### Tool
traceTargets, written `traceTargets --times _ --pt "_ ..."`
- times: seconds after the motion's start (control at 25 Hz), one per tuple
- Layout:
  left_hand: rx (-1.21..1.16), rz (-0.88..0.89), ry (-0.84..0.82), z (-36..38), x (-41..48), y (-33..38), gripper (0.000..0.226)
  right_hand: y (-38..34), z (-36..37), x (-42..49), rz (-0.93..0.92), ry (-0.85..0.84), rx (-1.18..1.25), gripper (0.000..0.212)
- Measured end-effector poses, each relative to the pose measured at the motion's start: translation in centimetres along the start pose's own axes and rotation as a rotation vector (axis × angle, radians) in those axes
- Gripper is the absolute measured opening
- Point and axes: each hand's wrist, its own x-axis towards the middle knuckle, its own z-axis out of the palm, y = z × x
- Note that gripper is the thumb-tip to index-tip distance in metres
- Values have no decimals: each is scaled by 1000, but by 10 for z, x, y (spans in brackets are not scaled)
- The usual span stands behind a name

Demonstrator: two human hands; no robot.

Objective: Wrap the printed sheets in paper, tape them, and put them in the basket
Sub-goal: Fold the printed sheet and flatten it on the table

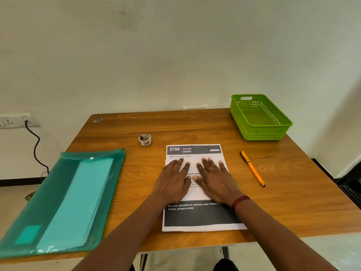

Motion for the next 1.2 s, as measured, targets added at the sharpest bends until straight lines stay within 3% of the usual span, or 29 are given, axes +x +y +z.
traceTargets --times 0.28,0.44,0.64,0.92,1.2 --pt "-21 -20 -88 2 1 0 64 -7 6 7 -66 -9 37 86" --pt "-44 -125 -86 4 2 -2 72 13 9 7 44 14 40 89" --pt "-91 -187 -64 7 5 -3 74 24 11 5 168 22 12 71" --pt "-221 -231 86 11 9 -14 59 25 11 5 166 30 47 66" --pt "-311 -312 34 -3 14 -13 68 37 -9 15 187 44 76 63"
